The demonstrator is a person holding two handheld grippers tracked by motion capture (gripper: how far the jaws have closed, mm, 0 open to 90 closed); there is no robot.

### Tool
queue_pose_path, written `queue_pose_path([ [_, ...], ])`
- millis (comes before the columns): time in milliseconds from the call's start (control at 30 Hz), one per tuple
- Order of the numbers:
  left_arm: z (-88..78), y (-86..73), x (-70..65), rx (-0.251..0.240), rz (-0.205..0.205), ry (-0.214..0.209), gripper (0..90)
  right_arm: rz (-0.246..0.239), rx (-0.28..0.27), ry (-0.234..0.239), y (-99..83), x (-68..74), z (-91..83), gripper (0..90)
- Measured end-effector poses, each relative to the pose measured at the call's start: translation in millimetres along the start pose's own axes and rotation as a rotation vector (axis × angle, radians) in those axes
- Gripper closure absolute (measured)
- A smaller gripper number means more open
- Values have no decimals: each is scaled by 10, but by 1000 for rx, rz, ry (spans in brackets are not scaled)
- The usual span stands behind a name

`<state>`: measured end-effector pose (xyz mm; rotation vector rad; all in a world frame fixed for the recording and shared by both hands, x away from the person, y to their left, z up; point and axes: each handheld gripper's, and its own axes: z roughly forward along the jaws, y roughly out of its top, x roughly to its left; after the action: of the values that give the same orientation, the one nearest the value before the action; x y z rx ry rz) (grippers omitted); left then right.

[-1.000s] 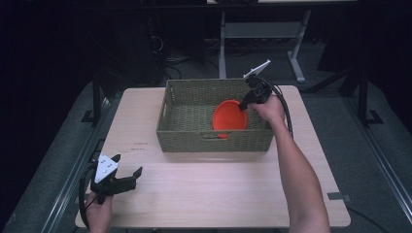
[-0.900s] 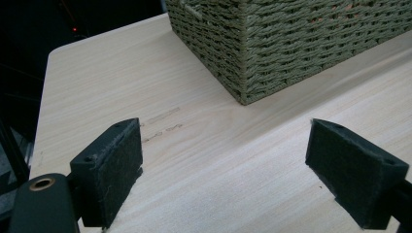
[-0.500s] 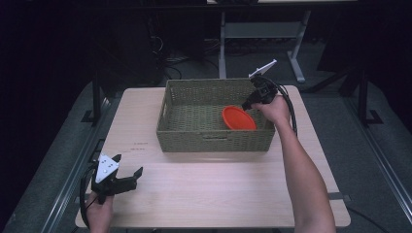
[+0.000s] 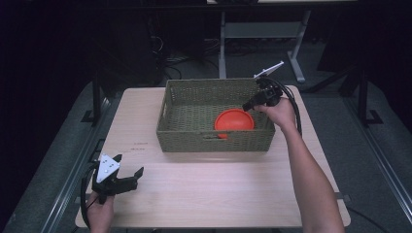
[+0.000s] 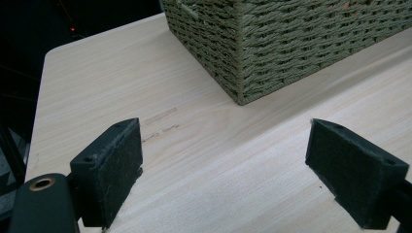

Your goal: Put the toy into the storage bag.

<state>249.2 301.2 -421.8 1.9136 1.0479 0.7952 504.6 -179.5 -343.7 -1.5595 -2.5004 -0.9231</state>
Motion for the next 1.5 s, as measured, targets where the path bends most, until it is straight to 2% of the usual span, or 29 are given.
queue_pose_path([
  [367, 0, 4, -17, 1, 9, -2, 128, -9, -25, 30, -134, -10, -73, 410],
  [467, 1, 5, -17, -1, 8, -2, 128, -15, -35, 61, -149, 6, -117, 389],
  [667, 3, 8, -15, 0, 8, 1, 128, -50, -64, 82, -168, 128, -204, 372],
  [867, 11, 12, -32, 1, 12, -3, 128, -86, -68, 93, -197, 223, -254, 357],
  [1000, 10, 12, -33, 2, 12, -3, 128, -86, -71, 107, -231, 250, -298, 345],
  [1500, 8, 6, -26, 0, 6, 2, 128, -94, -94, 139, -480, 193, -479, 324],
])
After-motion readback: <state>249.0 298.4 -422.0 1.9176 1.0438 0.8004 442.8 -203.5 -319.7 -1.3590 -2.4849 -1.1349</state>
